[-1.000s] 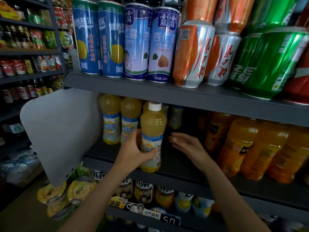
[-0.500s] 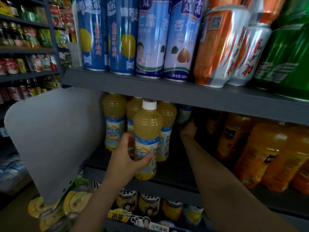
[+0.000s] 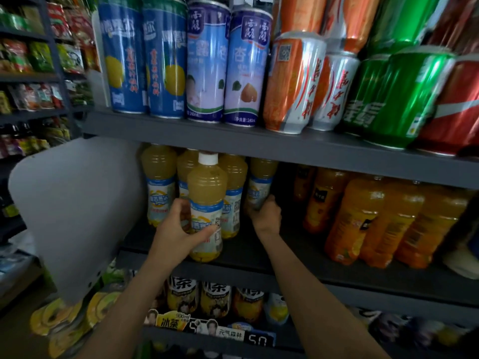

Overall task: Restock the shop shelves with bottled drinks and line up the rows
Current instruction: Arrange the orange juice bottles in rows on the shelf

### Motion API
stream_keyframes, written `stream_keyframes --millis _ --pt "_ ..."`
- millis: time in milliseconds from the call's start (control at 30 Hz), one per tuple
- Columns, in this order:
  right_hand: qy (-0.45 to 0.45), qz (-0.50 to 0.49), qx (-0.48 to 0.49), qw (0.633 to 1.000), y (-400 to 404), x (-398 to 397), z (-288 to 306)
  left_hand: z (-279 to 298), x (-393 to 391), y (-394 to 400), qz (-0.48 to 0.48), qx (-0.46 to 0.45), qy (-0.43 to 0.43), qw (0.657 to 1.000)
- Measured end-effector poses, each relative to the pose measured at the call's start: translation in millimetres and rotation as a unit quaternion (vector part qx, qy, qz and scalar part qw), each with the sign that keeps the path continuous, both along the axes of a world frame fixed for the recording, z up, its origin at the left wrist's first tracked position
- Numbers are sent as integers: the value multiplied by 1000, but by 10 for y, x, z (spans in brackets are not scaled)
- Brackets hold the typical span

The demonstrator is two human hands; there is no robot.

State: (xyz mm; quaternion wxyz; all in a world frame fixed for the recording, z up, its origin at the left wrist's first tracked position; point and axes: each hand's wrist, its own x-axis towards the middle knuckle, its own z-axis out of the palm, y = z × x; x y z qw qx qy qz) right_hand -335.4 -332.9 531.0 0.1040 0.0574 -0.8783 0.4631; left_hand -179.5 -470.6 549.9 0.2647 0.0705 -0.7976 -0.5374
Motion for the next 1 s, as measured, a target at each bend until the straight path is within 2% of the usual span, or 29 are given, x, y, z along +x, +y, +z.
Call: stream_keyframes --millis 133,267,400,467,533,567,633,767,900,1000 --pt "-9 10 -10 1000 23 54 7 33 18 8 0 12 -15 1000" --pt "-27 36 -23 999 166 142 32 51 -6 139 -20 -18 -20 999" --pt "37 29 -44 998 480 444 -26 63 -127 395 -41 -58 -16 997" --pt "19 94 -94 991 593 606 -28 53 -230 504 -46 -83 -6 995" --pt "-11 184 -166 969 653 711 -9 37 -340 620 -35 -118 -4 992" --pt "-20 222 -179 958 666 745 11 35 -390 690 -22 -133 -6 991" --pt "-22 248 -136 959 657 778 31 33 -477 822 12 -153 -6 988" --pt "69 134 13 988 589 747 7 -39 -522 929 43 -147 14 988" --pt "56 100 9 993 533 643 0 -186 -315 758 109 -138 57 983" --pt "54 61 -14 997 461 577 10 -280 -269 582 163 -152 34 974"
